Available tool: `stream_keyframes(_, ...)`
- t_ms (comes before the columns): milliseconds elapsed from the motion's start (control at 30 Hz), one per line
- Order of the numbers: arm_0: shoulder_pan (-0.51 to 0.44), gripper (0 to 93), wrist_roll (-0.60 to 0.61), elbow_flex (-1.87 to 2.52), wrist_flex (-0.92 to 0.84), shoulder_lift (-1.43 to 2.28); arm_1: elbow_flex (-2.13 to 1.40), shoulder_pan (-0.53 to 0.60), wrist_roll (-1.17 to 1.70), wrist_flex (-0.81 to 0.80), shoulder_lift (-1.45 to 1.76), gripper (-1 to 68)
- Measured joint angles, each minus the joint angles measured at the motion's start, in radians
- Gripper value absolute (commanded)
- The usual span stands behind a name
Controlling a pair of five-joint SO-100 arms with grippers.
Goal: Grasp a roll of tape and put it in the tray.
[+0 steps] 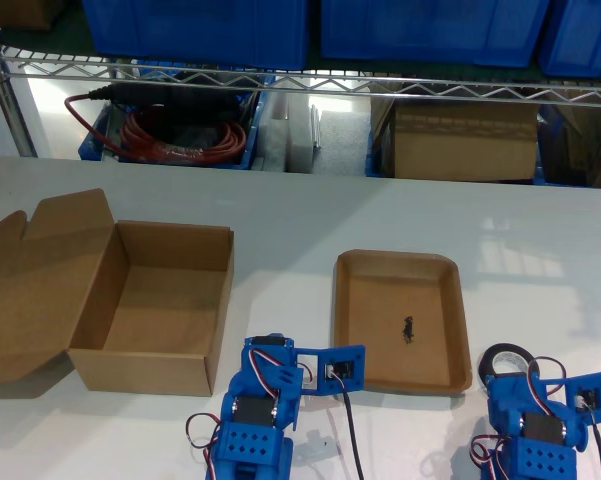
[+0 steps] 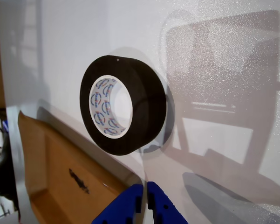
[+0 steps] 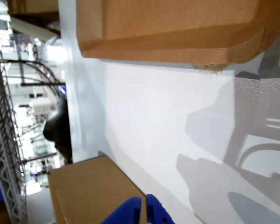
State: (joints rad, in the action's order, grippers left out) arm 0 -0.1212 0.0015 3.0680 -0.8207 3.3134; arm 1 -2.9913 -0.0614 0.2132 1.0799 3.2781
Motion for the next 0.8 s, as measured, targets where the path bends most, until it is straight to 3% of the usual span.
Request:
stream_keyframes(567, 0.000, 0.2, 0.000, 0.000, 0.000, 0.000, 0.000, 0.000, 0.002, 0.000, 0.000, 0.2)
stream_keyframes(600, 0.000, 0.2, 0.000, 0.000, 0.000, 0.000, 0.000, 0.000, 0.002, 0.000, 0.000, 2.6)
stream_keyframes(700, 0.000, 0.2, 0.000, 0.000, 0.000, 0.000, 0.000, 0.000, 0.002, 0.000, 0.000, 25.7)
stream_keyframes(800, 0.000, 0.2, 0.000, 0.000, 0.000, 0.000, 0.000, 0.000, -0.005, -0.002, -0.017, 26.2)
